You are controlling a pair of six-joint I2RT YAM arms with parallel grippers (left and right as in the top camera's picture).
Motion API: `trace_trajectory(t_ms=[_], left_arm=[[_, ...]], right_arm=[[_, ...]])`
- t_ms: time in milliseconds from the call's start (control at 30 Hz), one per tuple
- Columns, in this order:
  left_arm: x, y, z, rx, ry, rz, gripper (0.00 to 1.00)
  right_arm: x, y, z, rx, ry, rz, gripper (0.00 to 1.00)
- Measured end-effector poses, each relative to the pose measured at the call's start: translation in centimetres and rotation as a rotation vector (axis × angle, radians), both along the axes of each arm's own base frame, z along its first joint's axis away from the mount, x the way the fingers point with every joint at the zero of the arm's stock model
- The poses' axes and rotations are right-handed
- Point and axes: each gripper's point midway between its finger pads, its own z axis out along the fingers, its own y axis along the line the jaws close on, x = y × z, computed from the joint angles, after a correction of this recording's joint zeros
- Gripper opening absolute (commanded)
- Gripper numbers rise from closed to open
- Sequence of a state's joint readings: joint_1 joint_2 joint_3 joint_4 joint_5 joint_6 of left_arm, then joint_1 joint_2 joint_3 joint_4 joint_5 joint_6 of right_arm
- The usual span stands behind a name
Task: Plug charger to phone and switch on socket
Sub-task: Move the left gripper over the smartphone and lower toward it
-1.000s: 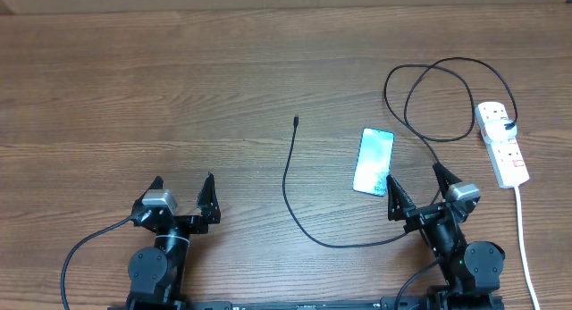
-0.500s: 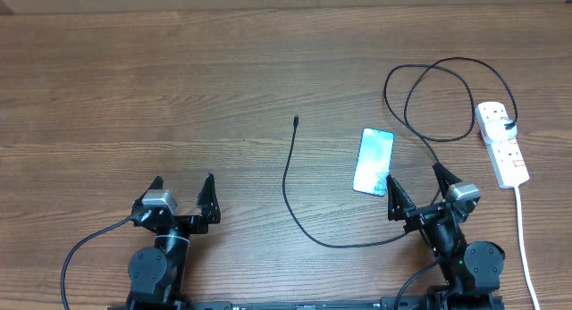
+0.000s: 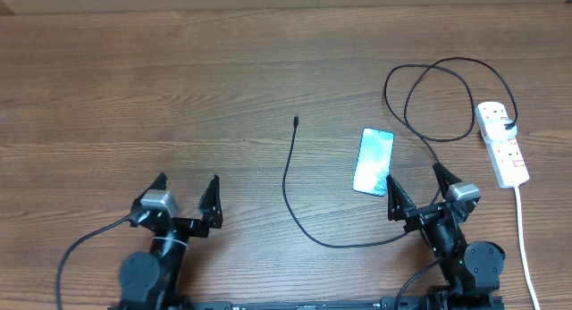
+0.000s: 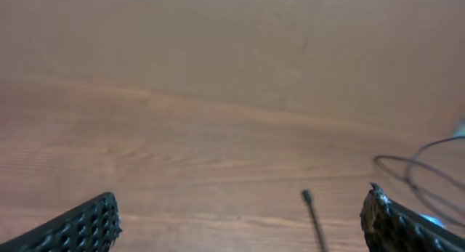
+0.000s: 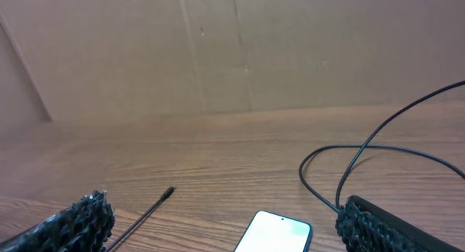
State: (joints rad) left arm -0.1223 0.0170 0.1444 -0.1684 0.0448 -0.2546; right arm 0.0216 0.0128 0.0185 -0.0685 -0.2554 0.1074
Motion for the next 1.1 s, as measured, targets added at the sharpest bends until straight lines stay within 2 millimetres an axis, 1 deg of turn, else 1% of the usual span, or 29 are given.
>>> trace_trajectory(t_ms=[67,167,233,267,333,400,433,500,567,700,767,867,933,1033,1067,1100], left_arm=[[-0.9,-0.1,2.8,-0.003,-0.025,-0.011,1.0],[-2.9,0.0,8.0,-0.008,-0.085,-0.021,1.0],[-4.1,0.0,11.1,-0.002,-0.105,-0.027,1.0],[-4.5,0.1,12.3,0.006,-0.106,-0.027,1.0],[-5.0,0.1,14.2,0.02,-0.076,-0.032,0.99],[-4.9,-0.1,15.2,0.036,-0.03,-0.043,1.0],[-4.6,-0.4,15.9,0.046,0.011,-0.059,1.0],[-4.0,-0.9,16.7,0.053,0.066,-0.087,1.0],[-3.0,-1.8,17.8,0.056,0.138,-0.13,1.0],[-0.8,-3.2,18.5,0.054,0.357,-0.204,1.0],[0.3,-3.8,17.9,0.051,0.496,-0.228,1.0],[1.9,-4.7,16.2,0.051,0.696,-0.26,1.0],[3.0,-5.6,14.7,0.055,0.816,-0.286,1.0],[5.2,-7.2,11.6,0.042,0.961,-0.336,0.99],[5.7,-7.7,10.7,0.034,0.999,-0.352,0.76],[6.2,-8.2,9.7,0.017,1.04,-0.369,0.41]], right_arm=[[0.0,0.0,0.0,0.0,0.0,-0.001,1.0],[0.0,0.0,0.0,0.0,0.0,0.0,1.0],[0.0,0.0,0.0,0.0,0.0,0.0,1.0],[0.0,0.0,0.0,0.0,0.0,0.0,1.0],[0.0,0.0,0.0,0.0,0.0,0.0,1.0],[0.0,0.0,0.0,0.0,0.0,0.0,1.0],[0.0,0.0,0.0,0.0,0.0,0.0,1.0],[0.0,0.0,0.0,0.0,0.001,0.0,1.0],[0.0,0.0,0.0,0.0,0.0,0.0,1.0],[0.0,0.0,0.0,-0.001,-0.001,0.0,1.0],[0.0,0.0,0.0,0.0,-0.001,0.0,1.0],[0.0,0.0,0.0,0.0,0.0,-0.001,1.0],[0.0,0.0,0.0,0.0,0.0,0.0,1.0],[0.0,0.0,0.0,0.0,0.0,0.0,1.0],[0.0,0.0,0.0,0.0,0.0,0.0,1.0],[0.0,0.0,0.0,0.0,0.0,0.0,1.0]])
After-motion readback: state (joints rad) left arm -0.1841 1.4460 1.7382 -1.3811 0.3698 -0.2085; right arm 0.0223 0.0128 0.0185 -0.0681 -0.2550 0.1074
